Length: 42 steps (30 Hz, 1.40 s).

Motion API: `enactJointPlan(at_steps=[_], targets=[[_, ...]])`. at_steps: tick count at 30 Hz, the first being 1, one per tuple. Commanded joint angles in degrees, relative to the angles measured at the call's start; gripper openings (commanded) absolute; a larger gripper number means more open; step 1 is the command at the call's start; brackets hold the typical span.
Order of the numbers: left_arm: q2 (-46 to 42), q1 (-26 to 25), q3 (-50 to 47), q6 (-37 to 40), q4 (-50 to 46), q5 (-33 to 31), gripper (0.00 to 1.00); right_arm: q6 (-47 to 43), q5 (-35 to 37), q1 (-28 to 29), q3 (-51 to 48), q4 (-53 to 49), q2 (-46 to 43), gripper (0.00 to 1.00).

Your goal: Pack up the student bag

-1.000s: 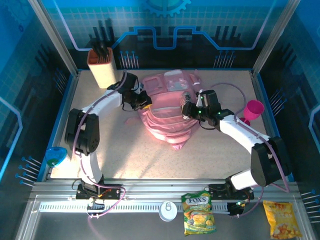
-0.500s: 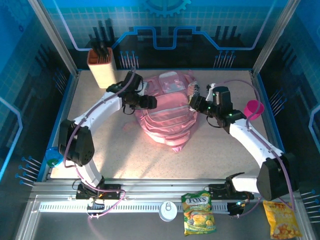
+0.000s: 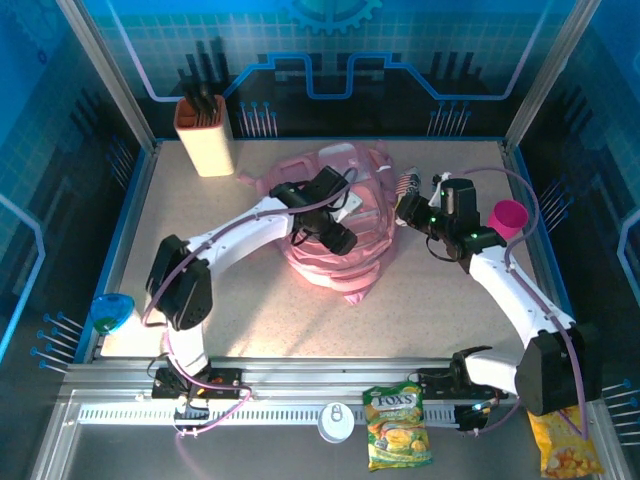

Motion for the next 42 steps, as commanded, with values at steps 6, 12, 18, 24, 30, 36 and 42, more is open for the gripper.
enactJointPlan(at_steps=[6,12,18,24,30,36,42], targets=[[7.0,-1.1,7.4,5.0,-5.8,-8.0,0.77,1.4,0.2,-1.5,-2.5,1.8,-1.5,0.35],[10.0,-1.2,11.0,4.0,-7.8,-10.3,0.79,1.7,-0.2,-1.8,-3.3,2.3,-1.5,0.35],[11.6,-0.9,13.3,4.2,-9.2,-12.0,0.75,1.9,-0.1,-2.0,-3.7,2.2,-2.1,0.36],[11.4,1.7,18.8,-1.7,-12.5,-5.6,0.59,1.8,0.3,-2.2,-4.0,1.8,-3.0,0.36],[10.4,4.5,19.2,-5.3,-11.5,2.3,0.43,3.0,0.0,-2.2,-5.1,2.5,-3.4,0.36],[11.0,4.7,18.7,-2.5,-11.9,1.1,0.37,3.4,-0.4,-2.3,-5.4,2.6,-3.5,0.36],[10.8,4.8,19.3,-0.5,-12.2,2.6,0.22,4.2,-0.5,-2.3,-6.1,2.7,-4.2,0.36]])
